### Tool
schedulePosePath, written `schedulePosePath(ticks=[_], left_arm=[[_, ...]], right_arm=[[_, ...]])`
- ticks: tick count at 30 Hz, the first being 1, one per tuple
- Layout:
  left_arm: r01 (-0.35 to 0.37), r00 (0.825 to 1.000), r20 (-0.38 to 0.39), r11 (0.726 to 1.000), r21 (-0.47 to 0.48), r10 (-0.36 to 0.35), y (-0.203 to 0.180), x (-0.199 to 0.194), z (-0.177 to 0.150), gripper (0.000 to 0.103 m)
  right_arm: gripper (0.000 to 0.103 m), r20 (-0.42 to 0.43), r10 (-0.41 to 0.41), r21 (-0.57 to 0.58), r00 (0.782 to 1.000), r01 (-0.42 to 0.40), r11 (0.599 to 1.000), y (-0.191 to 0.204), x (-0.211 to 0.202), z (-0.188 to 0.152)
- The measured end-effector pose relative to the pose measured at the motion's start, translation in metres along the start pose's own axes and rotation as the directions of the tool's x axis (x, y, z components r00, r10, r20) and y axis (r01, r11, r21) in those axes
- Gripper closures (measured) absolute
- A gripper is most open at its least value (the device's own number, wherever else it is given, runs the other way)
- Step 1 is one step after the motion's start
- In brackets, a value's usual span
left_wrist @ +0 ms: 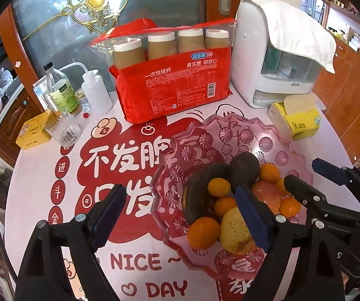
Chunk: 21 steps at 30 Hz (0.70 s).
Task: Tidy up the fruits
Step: 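Carry both small tangerines to the pink bowl and release them inside, then move the right tool away from the bowl down toward the red fruit on the cloth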
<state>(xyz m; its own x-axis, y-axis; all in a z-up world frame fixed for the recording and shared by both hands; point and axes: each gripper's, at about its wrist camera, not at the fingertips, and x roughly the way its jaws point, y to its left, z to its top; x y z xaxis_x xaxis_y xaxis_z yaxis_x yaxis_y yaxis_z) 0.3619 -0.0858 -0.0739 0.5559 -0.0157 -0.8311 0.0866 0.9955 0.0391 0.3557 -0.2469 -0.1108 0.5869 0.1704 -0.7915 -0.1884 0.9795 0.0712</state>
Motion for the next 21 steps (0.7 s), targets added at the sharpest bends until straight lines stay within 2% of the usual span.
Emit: schedulePosePath(ticks=[11,14,21], left_arm=[[-0.004,0.998,0.063,1.000,-0.009,0.005,0.016,-0.062,-0.014,0.015],[0.002,0.996,0.088,1.000,-0.019,0.000,0.022,-0.082,-0.019,0.010],[0.023,0.989,0.144,0.999,-0.032,-0.018,0.037,-0.126,-0.032,0.009]], right_arm=[[0.046,0.047,-0.023,-0.004,0.999,0.023,1.000,0.014,-0.051,-0.003],[0.046,0.068,-0.030,0.000,0.997,0.030,1.000,0.019,-0.070,-0.006],[0.046,0.107,-0.042,0.003,0.993,0.042,0.999,0.034,-0.109,-0.014]])
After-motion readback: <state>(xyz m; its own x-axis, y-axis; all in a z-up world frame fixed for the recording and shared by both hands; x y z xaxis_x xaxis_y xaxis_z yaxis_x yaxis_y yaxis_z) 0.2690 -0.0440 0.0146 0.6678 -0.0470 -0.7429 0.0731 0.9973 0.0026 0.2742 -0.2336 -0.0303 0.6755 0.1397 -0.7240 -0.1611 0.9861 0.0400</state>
